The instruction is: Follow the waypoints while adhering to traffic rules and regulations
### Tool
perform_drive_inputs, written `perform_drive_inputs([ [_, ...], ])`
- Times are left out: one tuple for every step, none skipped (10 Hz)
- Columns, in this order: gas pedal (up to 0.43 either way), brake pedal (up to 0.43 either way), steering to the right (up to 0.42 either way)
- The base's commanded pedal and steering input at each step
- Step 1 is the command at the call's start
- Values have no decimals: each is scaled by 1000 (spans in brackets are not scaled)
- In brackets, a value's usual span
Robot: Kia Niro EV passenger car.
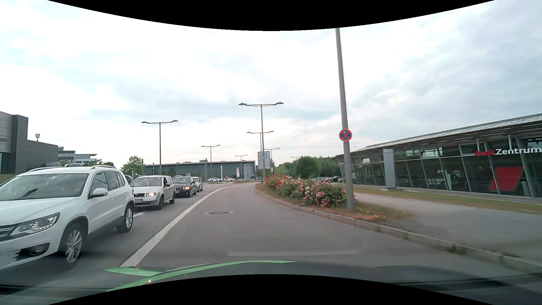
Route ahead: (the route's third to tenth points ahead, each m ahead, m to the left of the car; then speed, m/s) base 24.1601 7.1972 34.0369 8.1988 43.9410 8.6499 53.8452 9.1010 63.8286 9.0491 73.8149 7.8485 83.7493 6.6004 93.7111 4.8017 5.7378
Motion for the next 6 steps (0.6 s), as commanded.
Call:
perform_drive_inputs([
  [157,0,-140],
  [157,0,-132],
  [157,0,-122],
  [157,0,-112],
  [157,0,-101],
  [157,0,-92],
])
